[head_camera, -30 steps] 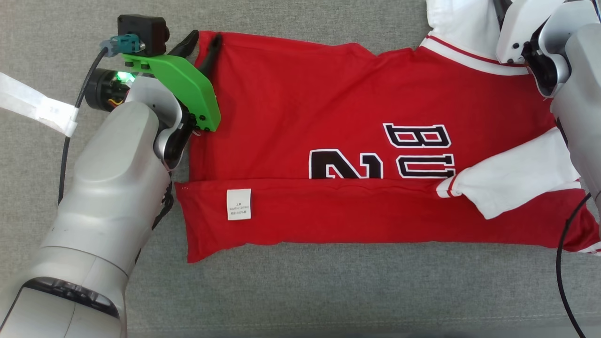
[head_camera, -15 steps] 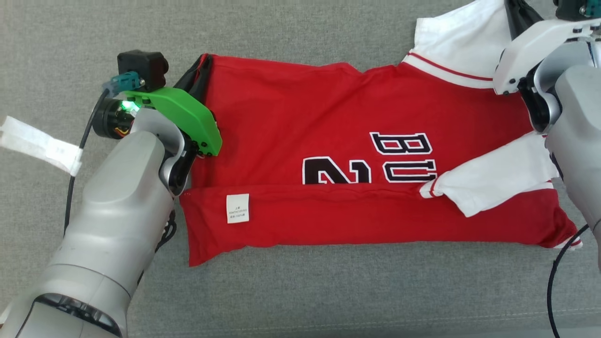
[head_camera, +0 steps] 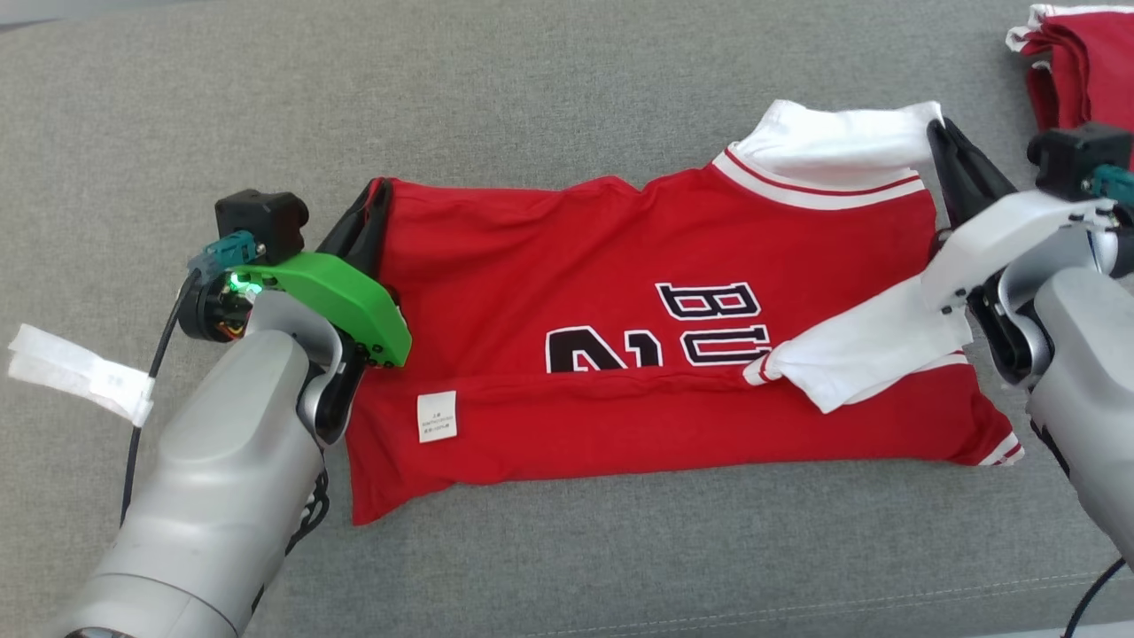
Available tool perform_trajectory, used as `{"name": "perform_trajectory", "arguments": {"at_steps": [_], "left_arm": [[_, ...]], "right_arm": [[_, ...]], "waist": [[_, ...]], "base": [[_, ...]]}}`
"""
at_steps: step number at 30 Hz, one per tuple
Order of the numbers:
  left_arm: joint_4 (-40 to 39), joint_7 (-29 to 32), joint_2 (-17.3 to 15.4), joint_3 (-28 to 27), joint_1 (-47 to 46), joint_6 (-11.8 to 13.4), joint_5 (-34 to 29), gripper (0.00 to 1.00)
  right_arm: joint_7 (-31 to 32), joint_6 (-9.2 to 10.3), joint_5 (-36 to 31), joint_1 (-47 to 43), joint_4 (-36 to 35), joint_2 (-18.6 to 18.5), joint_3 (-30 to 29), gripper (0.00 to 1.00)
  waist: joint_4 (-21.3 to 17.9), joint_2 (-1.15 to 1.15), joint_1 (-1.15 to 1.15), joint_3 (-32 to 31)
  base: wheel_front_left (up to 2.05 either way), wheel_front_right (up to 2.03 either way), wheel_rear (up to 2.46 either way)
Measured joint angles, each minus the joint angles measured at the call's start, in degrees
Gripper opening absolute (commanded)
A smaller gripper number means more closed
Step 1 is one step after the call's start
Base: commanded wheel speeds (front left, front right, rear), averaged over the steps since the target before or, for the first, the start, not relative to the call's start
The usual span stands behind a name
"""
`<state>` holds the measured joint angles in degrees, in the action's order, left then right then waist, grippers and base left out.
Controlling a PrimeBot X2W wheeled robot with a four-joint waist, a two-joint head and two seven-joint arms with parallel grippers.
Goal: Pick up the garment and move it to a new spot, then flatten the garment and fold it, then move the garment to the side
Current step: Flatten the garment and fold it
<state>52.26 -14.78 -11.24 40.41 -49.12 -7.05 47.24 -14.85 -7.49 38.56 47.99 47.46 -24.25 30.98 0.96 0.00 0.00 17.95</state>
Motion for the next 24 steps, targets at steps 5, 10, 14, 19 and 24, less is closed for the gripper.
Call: {"name": "perform_trajectory", "arguments": {"at_steps": [5,10,14,19,24], "left_arm": [[-4.9,-0.2,-0.9,-2.2,4.1,1.6,-0.7,0.00],[-9.3,-0.2,-1.9,-4.5,9.0,2.9,-1.4,0.00],[-11.6,-0.2,-2.1,-5.9,12.3,3.5,-1.6,0.00],[-14.3,-0.3,-2.2,-7.9,15.7,4.1,-2.0,0.00],[-17.4,-0.3,-2.1,-9.9,19.8,4.8,-2.6,0.00]], "right_arm": [[-0.1,0.00,-1.1,-8.2,-8.5,-1.4,-4.7,0.00],[-0.1,0.00,-3.6,-17.1,-16.4,-0.3,-10.4,0.00],[-0.1,0.00,-5.3,-24.0,-22.1,1.0,-14.7,0.00],[1.2,0.00,-6.7,-31.8,-28.6,3.2,-19.7,0.00],[3.5,0.00,-8.1,-37.6,-34.1,5.7,-23.8,0.00]], "waist": [[-0.6,0.00,0.00,-2.2],[-1.1,0.00,0.00,-3.5],[-1.2,0.00,0.00,-4.5],[-1.2,0.00,0.00,-5.3],[-1.4,0.00,0.00,-5.8]], "base": [[0.00,0.00,0.00],[0.00,0.00,0.00],[0.00,0.00,0.00],[0.00,0.00,0.00],[0.00,0.00,0.00]]}}
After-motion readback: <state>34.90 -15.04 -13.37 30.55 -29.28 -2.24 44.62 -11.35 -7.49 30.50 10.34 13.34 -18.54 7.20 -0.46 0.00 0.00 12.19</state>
